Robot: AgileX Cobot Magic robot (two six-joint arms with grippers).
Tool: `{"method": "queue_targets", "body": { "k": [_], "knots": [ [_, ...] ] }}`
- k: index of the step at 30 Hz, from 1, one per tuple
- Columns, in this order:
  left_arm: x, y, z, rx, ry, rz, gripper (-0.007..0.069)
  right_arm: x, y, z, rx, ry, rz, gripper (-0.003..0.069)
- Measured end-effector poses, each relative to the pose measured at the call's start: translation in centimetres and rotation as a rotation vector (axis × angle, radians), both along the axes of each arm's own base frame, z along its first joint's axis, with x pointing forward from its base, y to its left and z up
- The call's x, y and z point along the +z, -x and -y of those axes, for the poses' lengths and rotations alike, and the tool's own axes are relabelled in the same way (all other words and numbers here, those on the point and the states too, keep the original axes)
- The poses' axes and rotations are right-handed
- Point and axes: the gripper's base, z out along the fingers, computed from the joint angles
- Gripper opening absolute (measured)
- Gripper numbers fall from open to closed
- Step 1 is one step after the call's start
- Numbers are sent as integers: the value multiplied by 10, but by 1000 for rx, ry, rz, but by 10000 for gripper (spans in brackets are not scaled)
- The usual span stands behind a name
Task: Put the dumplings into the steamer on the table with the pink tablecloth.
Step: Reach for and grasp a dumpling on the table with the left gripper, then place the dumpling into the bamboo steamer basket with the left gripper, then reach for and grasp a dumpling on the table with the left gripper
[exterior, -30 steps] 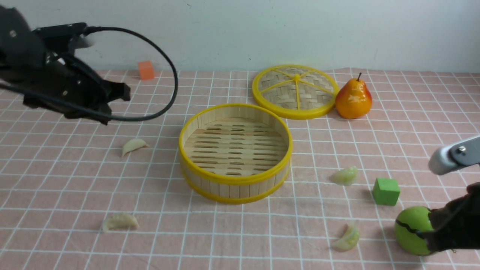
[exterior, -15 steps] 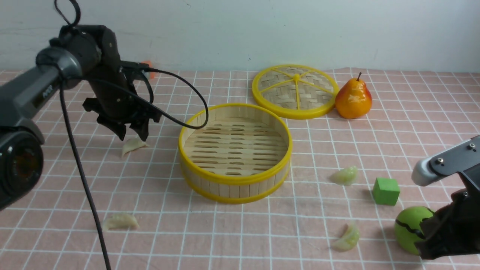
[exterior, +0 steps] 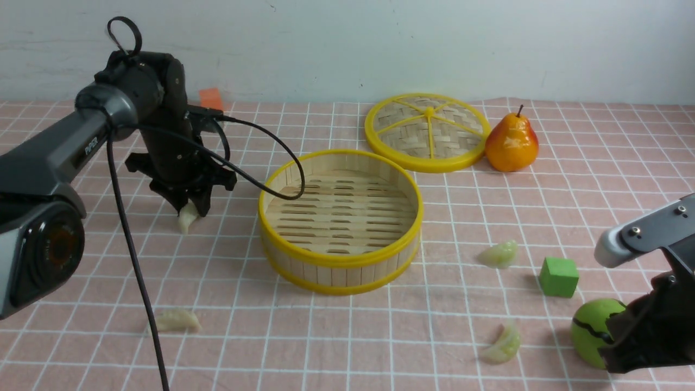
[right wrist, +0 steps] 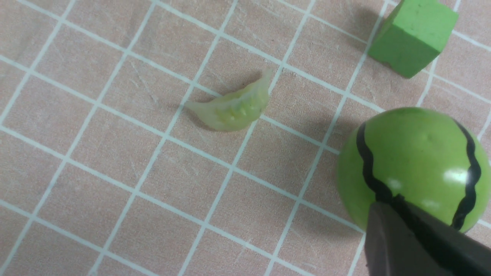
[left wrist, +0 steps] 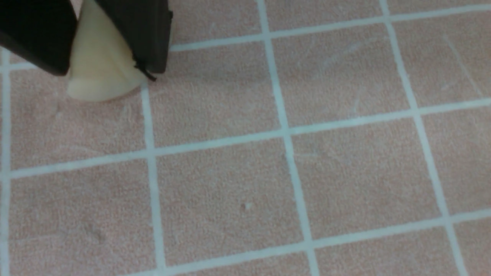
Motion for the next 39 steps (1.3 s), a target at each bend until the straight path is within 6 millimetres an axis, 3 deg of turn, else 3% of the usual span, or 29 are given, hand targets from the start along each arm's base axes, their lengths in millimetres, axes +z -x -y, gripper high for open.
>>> {"method": "queue_targets", "body": {
  "k": [3, 4, 6, 9, 10, 11, 12, 14, 16, 20, 24, 28, 29, 30, 31, 32, 33, 37, 38, 39],
  "knots": [
    [20, 4, 5, 9, 39, 30, 217, 0, 0, 0, -2, -4, 1, 10],
    [50, 10, 16, 14, 74, 82, 217, 1, -1, -1, -5, -11, 6, 11],
    [85, 21, 33, -4, 114, 147, 217, 1, -1, -1, -8, -20, 12, 11],
    [115, 34, 57, -45, 156, 203, 217, 1, -1, -1, -12, -28, 12, 11],
    [127, 45, 85, -80, 198, 216, 217, 1, -1, -2, -16, -37, 10, 13],
    [127, 46, 88, -80, 203, 215, 217, 1, -1, -2, -17, -39, 10, 13],
    [121, 51, 111, -110, 215, 203, 217, 1, -1, -2, -22, -48, 10, 13],
    [109, 50, 126, -125, 212, 195, 217, 1, -1, -3, -25, -56, 9, 13],
    [72, 44, 158, -162, 161, 208, 217, 2, -1, -4, -36, -79, 5, 13],
    [25, 33, 178, -166, 67, 258, 217, 2, -1, -6, -55, -121, -6, 13],
    [17, 25, 180, -140, 68, 312, 243, 2, -1, -8, -70, -158, -15, 13],
    [32, 27, 176, -78, 62, 320, 429, 3, 0, -9, -39, -155, -11, 13],
    [33, 28, 175, -76, 55, 308, 437, 2, 0, -9, -40, -156, -13, 13],
    [58, 36, 169, -63, 19, 292, 491, 2, 0, -9, -27, -149, -10, 13],
    [62, 37, 168, -61, 14, 291, 491, 2, 0, -9, -27, -148, -10, 13],
    [78, 43, 164, -57, -4, 294, 507, 3, 0, -10, -27, -150, -10, 13],
    [125, 57, 153, -43, -17, 354, 519, 3, 0, -10, -28, -156, -11, 13],
    [226, 102, 120, 21, 32, 537, 507, 3, 1, -11, -39, -180, -23, 14],
    [243, 117, 111, 35, 46, 557, 498, 3, 1, -11, -42, -187, -25, 14],
    [241, 116, 111, 37, 44, 548, 497, 3, 1, -11, -41, -187, -25, 14]
  ]
}}
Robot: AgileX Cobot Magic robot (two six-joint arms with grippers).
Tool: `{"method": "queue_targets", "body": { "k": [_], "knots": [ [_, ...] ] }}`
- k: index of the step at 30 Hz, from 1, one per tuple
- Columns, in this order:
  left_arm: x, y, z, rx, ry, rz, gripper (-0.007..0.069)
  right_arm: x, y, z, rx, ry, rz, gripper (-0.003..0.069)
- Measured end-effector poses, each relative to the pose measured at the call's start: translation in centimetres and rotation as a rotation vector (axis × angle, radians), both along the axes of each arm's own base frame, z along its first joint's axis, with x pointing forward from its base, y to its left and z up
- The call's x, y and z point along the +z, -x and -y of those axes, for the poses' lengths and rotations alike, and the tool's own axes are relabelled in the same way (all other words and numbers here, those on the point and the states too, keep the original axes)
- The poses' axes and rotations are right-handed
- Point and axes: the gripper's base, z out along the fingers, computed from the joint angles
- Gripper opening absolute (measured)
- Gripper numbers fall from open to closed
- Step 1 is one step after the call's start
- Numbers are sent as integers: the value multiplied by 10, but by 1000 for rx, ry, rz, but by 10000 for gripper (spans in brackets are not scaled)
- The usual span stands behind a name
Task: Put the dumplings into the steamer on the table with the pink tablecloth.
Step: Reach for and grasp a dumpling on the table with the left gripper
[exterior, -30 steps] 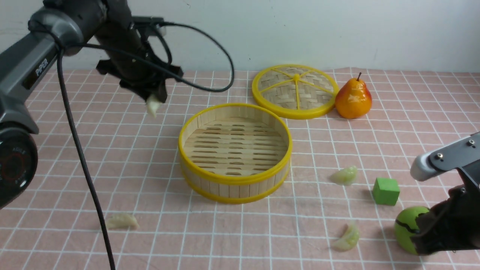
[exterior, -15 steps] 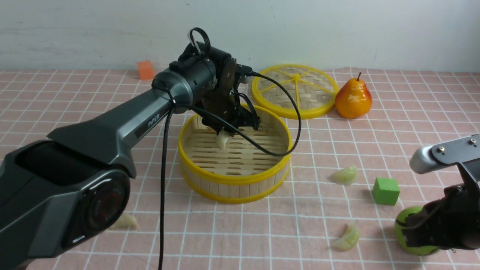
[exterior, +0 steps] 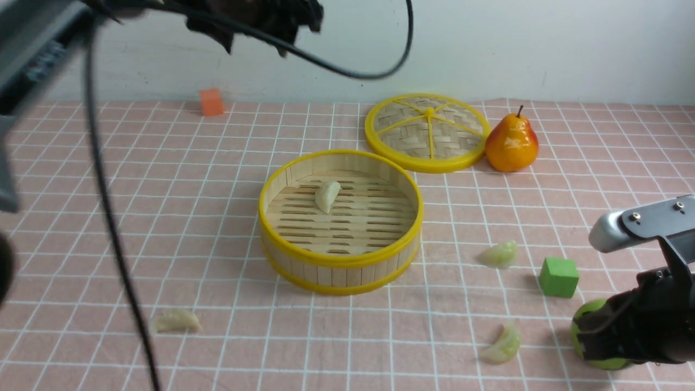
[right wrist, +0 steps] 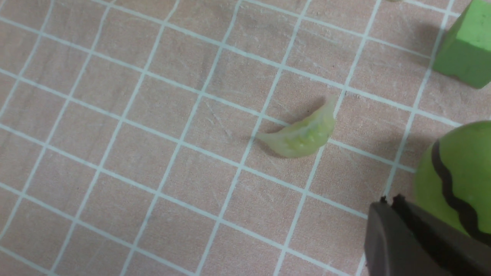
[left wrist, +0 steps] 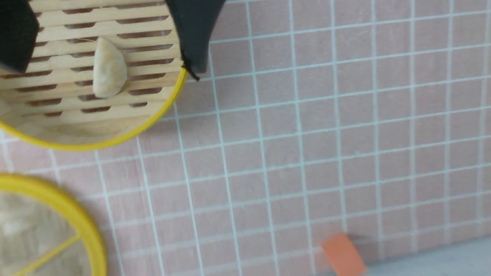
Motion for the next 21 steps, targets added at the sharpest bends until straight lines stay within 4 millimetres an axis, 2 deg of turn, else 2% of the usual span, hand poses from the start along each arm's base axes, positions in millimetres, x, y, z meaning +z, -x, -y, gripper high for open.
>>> {"method": "queue_targets", "body": {
  "k": [2, 4, 5, 6, 8, 9, 10, 11, 12, 16, 21],
  "knots": [
    [17, 34, -19, 25, 36, -21, 474, 0, 0, 0, -2, -5, -2, 16],
    [-2, 52, -28, 50, 26, -115, 456, 0, 0, -1, -4, -10, -5, 18],
    [-34, 66, -35, 85, -2, -229, 445, 0, 0, -1, -8, -19, -7, 18],
    [-49, 71, -37, 100, -8, -266, 443, 0, 0, -1, -10, -23, -8, 18],
    [-101, 84, -43, 162, -20, -360, 438, 0, 0, -1, -12, -27, -10, 20],
    [-105, 84, -43, 165, -14, -355, 437, 0, 0, -1, -12, -28, -11, 20],
    [-142, 94, -48, 225, -8, -395, 436, -1, 0, -2, -13, -30, -16, 21],
    [-146, 95, -48, 228, -2, -388, 436, -1, 0, -2, -14, -31, -16, 21],
    [-175, 105, -53, 297, 22, -417, 436, -3, -2, -2, -17, -35, -27, 21],
    [-211, 114, -57, 406, 110, -412, 436, -8, -5, -4, -28, -50, -57, 21],
    [-233, 104, -54, 463, 146, -371, 436, -13, -7, -7, -49, -85, -93, 21]
  ]
}}
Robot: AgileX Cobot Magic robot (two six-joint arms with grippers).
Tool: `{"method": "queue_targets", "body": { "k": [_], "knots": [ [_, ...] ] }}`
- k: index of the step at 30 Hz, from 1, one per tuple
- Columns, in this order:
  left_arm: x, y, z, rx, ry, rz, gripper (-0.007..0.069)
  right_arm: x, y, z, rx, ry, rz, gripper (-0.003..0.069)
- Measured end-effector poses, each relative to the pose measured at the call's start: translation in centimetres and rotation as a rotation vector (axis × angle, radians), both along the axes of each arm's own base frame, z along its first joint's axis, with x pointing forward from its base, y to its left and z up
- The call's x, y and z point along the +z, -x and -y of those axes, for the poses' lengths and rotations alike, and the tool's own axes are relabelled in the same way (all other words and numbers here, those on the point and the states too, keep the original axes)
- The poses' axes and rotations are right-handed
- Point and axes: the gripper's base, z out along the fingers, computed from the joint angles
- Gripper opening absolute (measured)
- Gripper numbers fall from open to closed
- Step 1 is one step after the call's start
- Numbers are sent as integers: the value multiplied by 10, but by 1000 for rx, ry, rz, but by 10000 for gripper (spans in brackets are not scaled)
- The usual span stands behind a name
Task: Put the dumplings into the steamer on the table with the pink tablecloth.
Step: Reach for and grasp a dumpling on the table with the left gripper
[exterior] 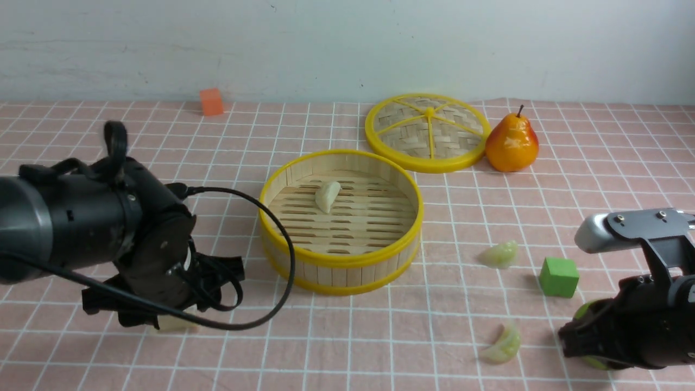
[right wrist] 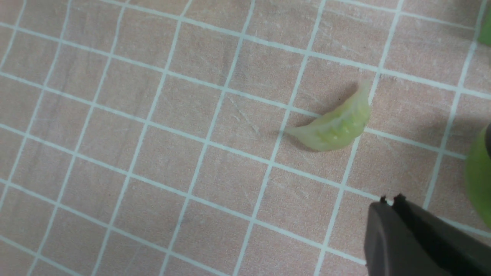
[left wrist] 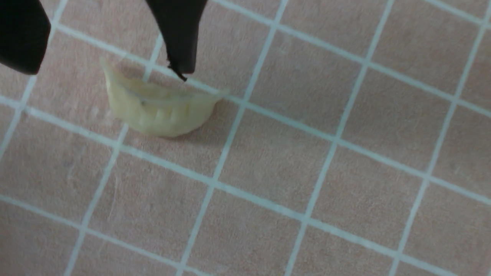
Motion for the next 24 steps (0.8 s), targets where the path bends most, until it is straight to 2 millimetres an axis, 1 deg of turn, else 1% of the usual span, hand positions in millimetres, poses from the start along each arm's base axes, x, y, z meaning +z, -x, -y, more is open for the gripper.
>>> {"method": "queue_targets", "body": {
  "k": [2, 5, 10, 11, 13, 14, 15, 16, 17, 22, 24],
  "knots": [
    [-10, -5, -1, 51, 4, -1, 436, 0, 0, -1, 7, -3, 0, 21],
    [-20, -9, -5, 93, -1, -6, 436, 0, 0, -1, 28, 2, 5, 21],
    [-30, -15, -7, 70, -31, -8, 426, 0, 1, -3, 51, -13, 3, 25],
    [-33, -16, -7, 61, -32, -11, 417, 0, 1, -4, 57, -15, 6, 26],
    [-38, -18, -5, 48, -28, -13, 375, 1, 1, -5, 69, -22, 10, 27],
    [-39, -18, -5, 37, -29, -10, 342, 1, 1, -5, 77, -25, 13, 28],
    [-39, -19, -4, 28, -33, -7, 284, 1, 1, -6, 83, -28, 16, 29],
    [-39, -19, -4, 26, -33, -7, 275, 1, 1, -6, 85, -27, 17, 29],
    [-39, -19, -5, 10, -45, -9, 223, 1, 1, -6, 85, -34, 17, 31],
    [-38, -19, -5, -44, -68, -10, 225, 2, 1, -7, 84, -40, 18, 33],
    [-33, -19, -4, -77, -72, -5, 225, 2, 1, -7, 86, -39, 19, 33]
  ]
}}
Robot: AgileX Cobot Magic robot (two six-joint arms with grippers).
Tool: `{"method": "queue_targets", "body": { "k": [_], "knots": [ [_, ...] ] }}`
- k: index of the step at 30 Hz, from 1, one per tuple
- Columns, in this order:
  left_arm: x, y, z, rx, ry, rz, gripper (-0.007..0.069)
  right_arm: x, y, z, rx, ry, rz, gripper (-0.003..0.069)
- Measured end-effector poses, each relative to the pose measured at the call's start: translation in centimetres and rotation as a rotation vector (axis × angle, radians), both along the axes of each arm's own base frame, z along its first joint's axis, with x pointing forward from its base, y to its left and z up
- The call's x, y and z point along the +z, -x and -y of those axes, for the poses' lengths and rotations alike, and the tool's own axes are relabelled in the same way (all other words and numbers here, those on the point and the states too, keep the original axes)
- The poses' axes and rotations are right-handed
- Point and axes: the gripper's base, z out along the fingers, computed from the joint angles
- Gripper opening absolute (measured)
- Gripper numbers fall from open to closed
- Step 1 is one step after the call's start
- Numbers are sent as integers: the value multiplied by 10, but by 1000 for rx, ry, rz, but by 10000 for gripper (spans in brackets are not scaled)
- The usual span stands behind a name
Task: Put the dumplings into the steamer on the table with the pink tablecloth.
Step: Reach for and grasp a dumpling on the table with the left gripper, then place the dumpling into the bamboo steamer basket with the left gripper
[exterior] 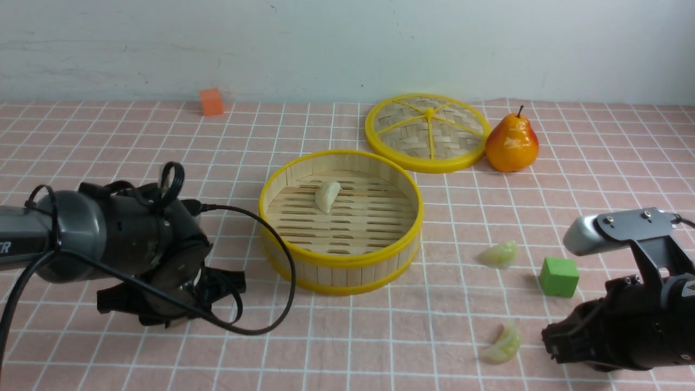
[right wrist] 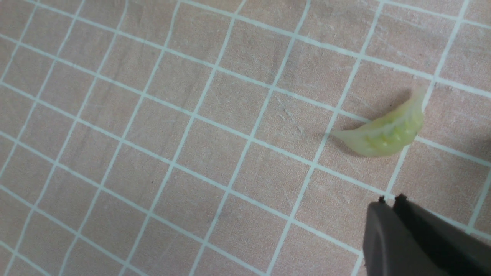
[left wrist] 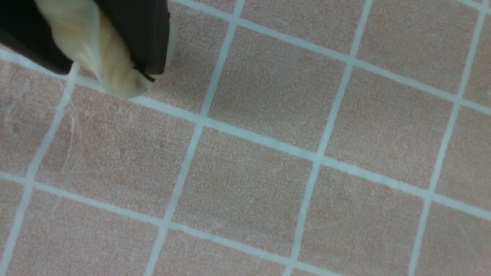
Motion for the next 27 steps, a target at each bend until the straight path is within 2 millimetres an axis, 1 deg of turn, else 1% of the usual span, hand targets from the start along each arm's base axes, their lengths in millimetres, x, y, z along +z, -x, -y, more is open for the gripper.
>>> {"method": "queue_targets", "body": {
  "k": [1, 3, 7, 8, 10, 12, 13, 14, 15, 16, 18, 19, 20, 23, 24, 25, 27],
  "knots": [
    [1, 0, 0, -2, 1, 1, 225, 0, 0, 0, 0, 0, 0, 33],
    [16, 1, 1, -22, 20, 17, 225, 0, 0, 0, 0, 0, 0, 33],
    [69, -8, 15, -131, 114, 82, 225, 0, 0, 0, -3, -4, 0, 33],
    [85, -14, 21, -183, 147, 104, 225, 0, 0, 0, -3, -5, 0, 33],
    [102, -21, 30, -257, 184, 134, 225, 0, 0, 0, -4, -7, -1, 33],
    [117, -32, 41, -359, 212, 154, 225, 1, 0, 0, -5, -7, 1, 33],
    [121, -40, 49, -422, 225, 162, 225, 1, 0, 0, -5, -8, 2, 33],
    [121, -48, 55, -468, 233, 160, 225, 1, 0, 0, -6, -8, 2, 33],
    [120, -50, 56, -477, 233, 156, 225, 1, 0, 0, -6, -9, 2, 33],
    [111, -65, 67, -548, 231, 141, 225, 1, -1, 0, -6, -10, 2, 34],
    [100, -74, 74, -585, 216, 124, 225, 1, -1, 0, -1, -6, 5, 35],
    [84, -84, 82, -645, 174, 100, 225, 1, -1, 0, 7, -1, 9, 36],
    [82, -85, 82, -649, 168, 98, 225, 1, -1, 0, 8, -1, 10, 36],
    [51, -95, 94, -741, 57, 47, 225, 1, -1, 0, 14, 3, 13, 40],
    [46, -96, 97, -757, 38, 35, 232, 1, -1, 0, 16, 4, 14, 41],
    [43, -95, 99, -768, 27, 27, 254, 1, -1, 0, 20, 6, 16, 42],
    [40, -93, 104, -787, 14, 22, 330, 1, -1, 0, 27, 11, 20, 42]
  ]
}}
